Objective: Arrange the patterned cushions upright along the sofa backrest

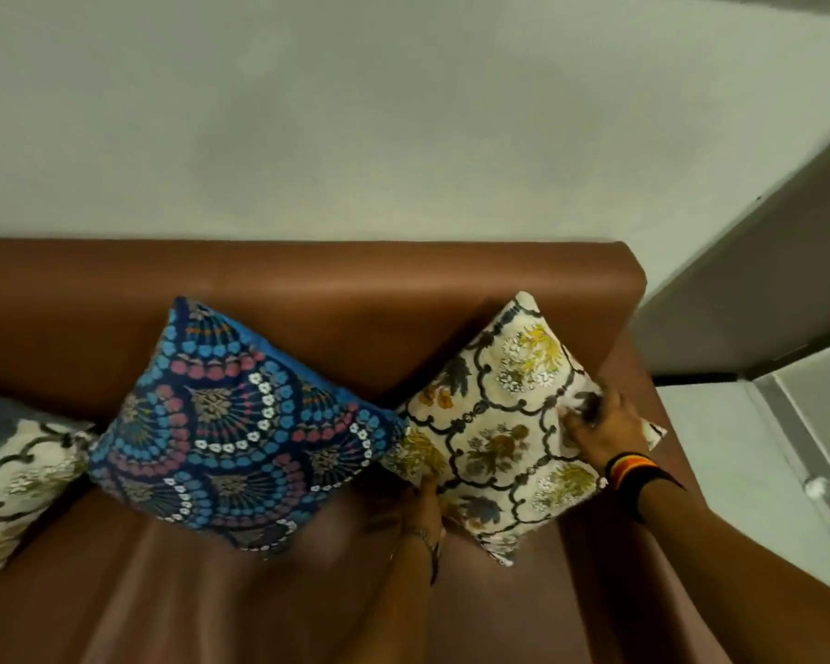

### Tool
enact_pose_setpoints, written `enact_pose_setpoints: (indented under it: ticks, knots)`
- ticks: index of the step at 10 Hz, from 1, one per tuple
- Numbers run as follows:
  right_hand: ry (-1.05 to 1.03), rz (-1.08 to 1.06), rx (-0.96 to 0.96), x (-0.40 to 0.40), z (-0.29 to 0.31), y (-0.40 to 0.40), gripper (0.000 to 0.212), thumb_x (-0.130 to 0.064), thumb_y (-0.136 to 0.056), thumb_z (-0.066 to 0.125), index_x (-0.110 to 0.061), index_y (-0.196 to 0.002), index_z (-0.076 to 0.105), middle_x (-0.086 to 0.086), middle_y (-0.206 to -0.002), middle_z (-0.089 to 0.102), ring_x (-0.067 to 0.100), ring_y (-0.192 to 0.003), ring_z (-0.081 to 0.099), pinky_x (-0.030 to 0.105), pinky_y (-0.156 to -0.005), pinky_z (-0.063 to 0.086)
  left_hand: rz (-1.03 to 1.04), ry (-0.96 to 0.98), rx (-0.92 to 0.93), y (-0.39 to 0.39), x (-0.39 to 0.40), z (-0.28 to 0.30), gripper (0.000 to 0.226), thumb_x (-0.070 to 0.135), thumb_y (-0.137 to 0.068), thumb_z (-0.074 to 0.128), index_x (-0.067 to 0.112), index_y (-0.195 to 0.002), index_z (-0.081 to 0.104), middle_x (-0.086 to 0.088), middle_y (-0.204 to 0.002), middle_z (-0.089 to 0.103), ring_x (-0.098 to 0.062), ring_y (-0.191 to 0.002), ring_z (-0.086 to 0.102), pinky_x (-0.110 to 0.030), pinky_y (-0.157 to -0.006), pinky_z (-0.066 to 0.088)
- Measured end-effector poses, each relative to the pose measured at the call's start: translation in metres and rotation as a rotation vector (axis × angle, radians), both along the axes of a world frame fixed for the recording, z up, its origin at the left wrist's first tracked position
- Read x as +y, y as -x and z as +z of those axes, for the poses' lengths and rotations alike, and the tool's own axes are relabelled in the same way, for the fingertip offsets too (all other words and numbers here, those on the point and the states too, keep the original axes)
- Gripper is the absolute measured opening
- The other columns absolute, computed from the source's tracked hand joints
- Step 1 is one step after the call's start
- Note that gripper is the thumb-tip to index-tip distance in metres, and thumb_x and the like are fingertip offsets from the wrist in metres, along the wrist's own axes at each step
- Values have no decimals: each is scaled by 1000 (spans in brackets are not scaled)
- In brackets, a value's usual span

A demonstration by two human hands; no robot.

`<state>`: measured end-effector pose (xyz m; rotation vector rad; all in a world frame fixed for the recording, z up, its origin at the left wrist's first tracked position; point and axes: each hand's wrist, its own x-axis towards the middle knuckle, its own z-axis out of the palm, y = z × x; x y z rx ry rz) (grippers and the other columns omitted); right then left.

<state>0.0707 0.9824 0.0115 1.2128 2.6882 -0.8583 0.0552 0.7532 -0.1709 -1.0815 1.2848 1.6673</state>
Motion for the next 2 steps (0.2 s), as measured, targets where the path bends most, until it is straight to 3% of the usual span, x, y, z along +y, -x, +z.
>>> enact_pose_setpoints:
  ticks: [1,2]
  knots:
    - [183,79,-85,28,-19,2,89,-67,-79,68,-17,-150,47,16,-137,64,39,-113,68,50,-94,58,-23,35,51,-5,24,44,105,77,-79,61,7,-154,37,-22,-159,40,-44,-142,43,-54,-111,43]
    - [400,5,116,15,22,-2,79,-58,-87,73,-22,-151,45,8,-137,63,29,-109,71,29,-76,62,-106,131,144,-2,43,74,67,46,-105,45,-3,-151,40,-23,-154,46,-42,-140,46,-47,-110,44]
